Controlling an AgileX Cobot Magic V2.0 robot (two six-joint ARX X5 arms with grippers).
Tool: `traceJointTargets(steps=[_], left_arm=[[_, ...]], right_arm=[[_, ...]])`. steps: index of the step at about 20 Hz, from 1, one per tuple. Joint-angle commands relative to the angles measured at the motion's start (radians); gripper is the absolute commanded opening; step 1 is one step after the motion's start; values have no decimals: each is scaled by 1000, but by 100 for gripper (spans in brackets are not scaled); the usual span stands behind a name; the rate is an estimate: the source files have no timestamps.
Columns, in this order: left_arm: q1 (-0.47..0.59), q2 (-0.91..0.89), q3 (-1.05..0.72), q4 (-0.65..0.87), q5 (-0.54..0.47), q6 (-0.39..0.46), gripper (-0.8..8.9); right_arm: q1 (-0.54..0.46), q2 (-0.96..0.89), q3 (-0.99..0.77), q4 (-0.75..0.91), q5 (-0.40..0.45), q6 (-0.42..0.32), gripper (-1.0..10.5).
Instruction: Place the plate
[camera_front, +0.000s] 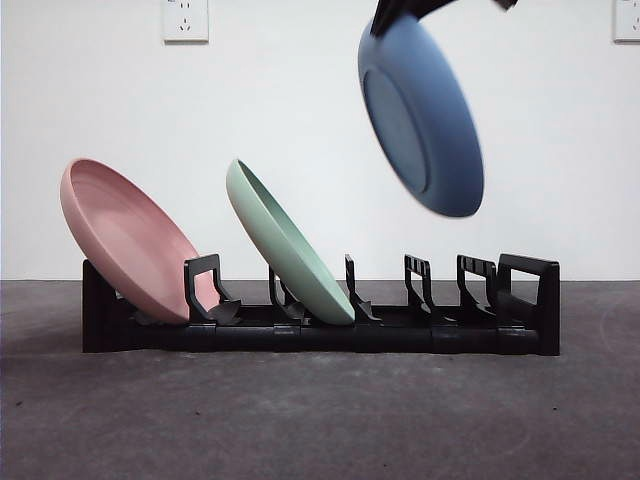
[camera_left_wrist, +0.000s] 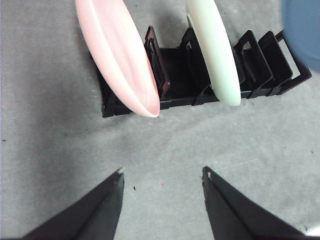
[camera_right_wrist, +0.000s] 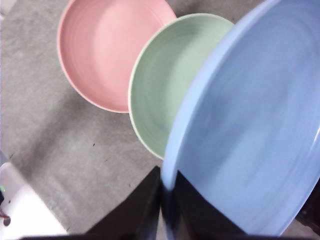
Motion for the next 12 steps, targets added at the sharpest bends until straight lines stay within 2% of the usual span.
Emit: traceJointTargets(steps=[1,5,9,12], left_arm=[[-2,5,25,11,4,6,251],[-2,5,25,11,4,6,251],[-2,5,25,11,4,6,251],[-2,5,25,11,4,6,251]], right_arm=[[25,-31,28,-20,10,-69,17],[105,-145,-44,61,156,-78,17],[201,-324,-290,220,218,-82,17],[313,-446,-459,273,333,-102,17]])
